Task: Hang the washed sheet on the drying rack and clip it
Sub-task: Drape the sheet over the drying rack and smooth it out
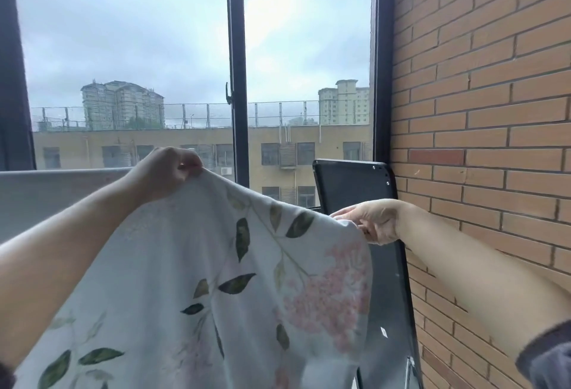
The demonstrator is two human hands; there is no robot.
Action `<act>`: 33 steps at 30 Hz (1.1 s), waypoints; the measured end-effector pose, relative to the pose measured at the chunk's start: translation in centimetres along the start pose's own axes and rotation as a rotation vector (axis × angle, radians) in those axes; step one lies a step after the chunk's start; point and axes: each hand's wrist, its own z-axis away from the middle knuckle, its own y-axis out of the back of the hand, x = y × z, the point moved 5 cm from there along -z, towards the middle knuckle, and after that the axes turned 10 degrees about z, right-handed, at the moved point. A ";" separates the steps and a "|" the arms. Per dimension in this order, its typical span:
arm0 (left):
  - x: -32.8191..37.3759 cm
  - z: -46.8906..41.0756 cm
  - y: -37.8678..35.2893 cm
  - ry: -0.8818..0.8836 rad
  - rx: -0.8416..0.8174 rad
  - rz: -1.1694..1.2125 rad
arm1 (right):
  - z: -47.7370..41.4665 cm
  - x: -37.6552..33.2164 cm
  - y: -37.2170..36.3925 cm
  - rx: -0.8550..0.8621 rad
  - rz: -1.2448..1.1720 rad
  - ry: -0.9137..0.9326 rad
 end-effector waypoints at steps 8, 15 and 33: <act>1.9 1.4 0.4 -0.020 -0.029 0.007 | -0.3 0.5 4.5 0.520 -0.403 0.220; 3.0 0.4 0.7 -0.034 -0.092 0.073 | 1.8 -6.2 8.3 0.682 -0.348 0.483; 3.6 -0.8 -0.2 -0.064 -0.054 -0.157 | -0.1 -5.4 12.4 0.844 -0.222 0.479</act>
